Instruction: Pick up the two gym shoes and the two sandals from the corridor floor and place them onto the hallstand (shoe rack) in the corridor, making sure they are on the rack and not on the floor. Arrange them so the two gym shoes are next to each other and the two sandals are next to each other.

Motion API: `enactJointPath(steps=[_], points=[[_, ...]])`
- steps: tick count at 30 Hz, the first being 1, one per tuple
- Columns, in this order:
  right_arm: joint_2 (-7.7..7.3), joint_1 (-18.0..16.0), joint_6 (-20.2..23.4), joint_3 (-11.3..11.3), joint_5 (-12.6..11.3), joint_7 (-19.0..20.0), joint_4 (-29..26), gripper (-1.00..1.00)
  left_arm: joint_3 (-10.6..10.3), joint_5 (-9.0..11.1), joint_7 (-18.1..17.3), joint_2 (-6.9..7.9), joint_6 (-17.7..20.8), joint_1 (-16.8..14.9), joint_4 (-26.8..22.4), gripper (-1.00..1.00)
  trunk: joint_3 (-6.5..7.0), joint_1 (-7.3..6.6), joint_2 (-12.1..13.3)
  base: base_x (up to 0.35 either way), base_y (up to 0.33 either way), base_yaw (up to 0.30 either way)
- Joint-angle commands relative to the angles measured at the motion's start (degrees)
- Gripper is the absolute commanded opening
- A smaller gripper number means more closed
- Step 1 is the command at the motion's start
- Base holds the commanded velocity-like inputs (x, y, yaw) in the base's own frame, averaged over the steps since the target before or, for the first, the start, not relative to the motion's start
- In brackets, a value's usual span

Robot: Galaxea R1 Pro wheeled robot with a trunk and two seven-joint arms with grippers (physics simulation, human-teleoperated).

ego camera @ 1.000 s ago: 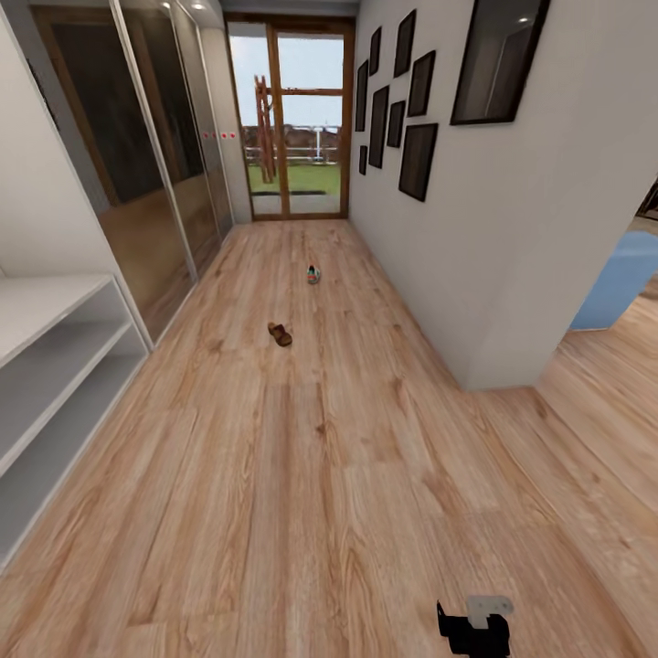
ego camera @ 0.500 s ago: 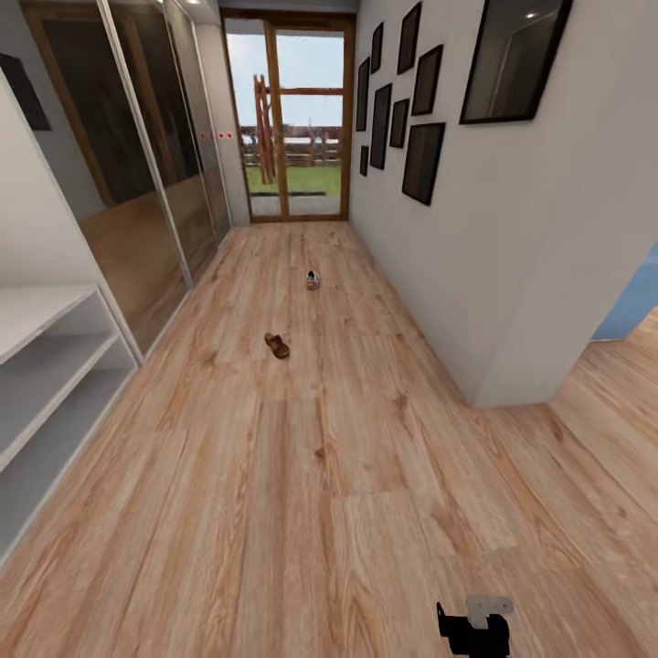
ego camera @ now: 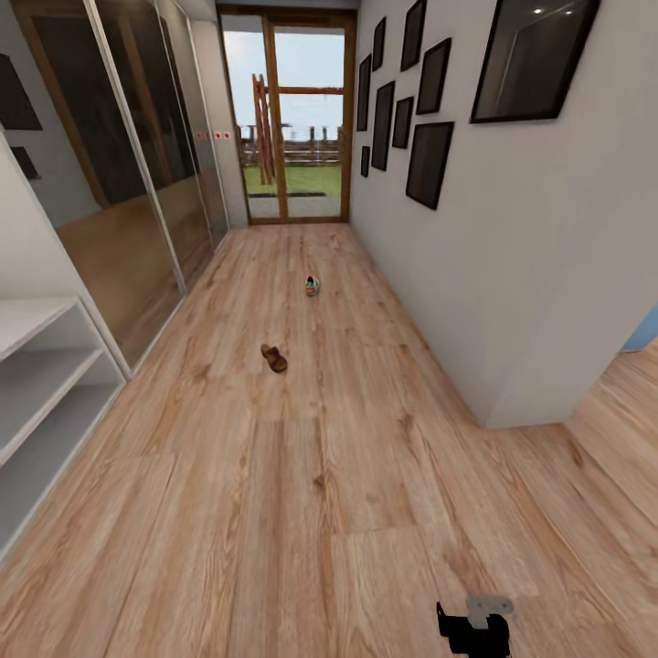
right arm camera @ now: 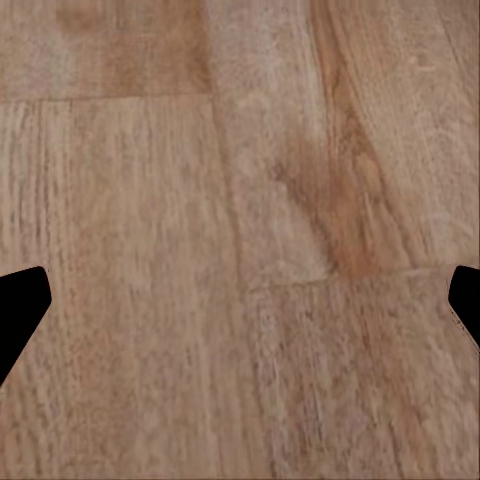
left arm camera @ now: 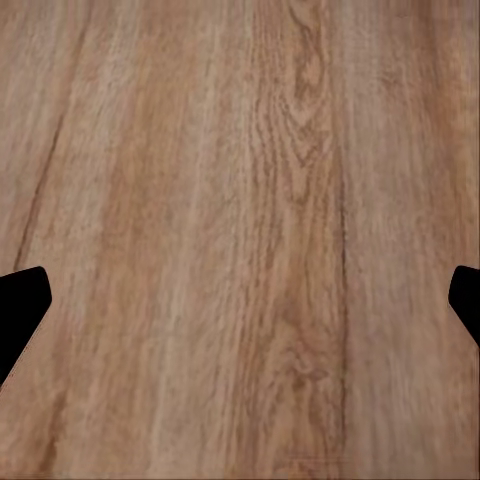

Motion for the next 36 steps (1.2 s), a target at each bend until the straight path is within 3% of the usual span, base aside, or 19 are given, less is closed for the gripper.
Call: enactJointPath(steps=[1,14,25,36], points=[[0.01,-0.04,-0.18,-0.46,0.61,-0.15,0.06,1.0,0.11,0.59,-0.55,0.02,-0.02,-0.03,0.06,1.0,-0.05,0.03,-0.02,0.34,0.0,0.0],[0.08,-0.04,-0.15,-0.45,0.6,-0.09,0.06,1.0,0.1,0.57,-0.55,0.0,-0.04,-0.03,0.06,1.0,-0.04,0.03,-0.02,0.34,0.0,-0.005],[0.09,-0.04,-0.15,-0.46,0.55,-0.03,0.06,1.0,0.11,0.55,-0.53,0.0,-0.04,-0.03,0.06,1.0,0.21,0.03,-0.02,0.34,0.0,-0.177],[0.02,-0.04,-0.18,-0.46,0.52,-0.03,0.01,1.0,0.1,0.52,-0.57,0.0,-0.03,-0.03,0.06,1.0,0.26,0.03,-0.02,0.34,0.0,-0.04]])
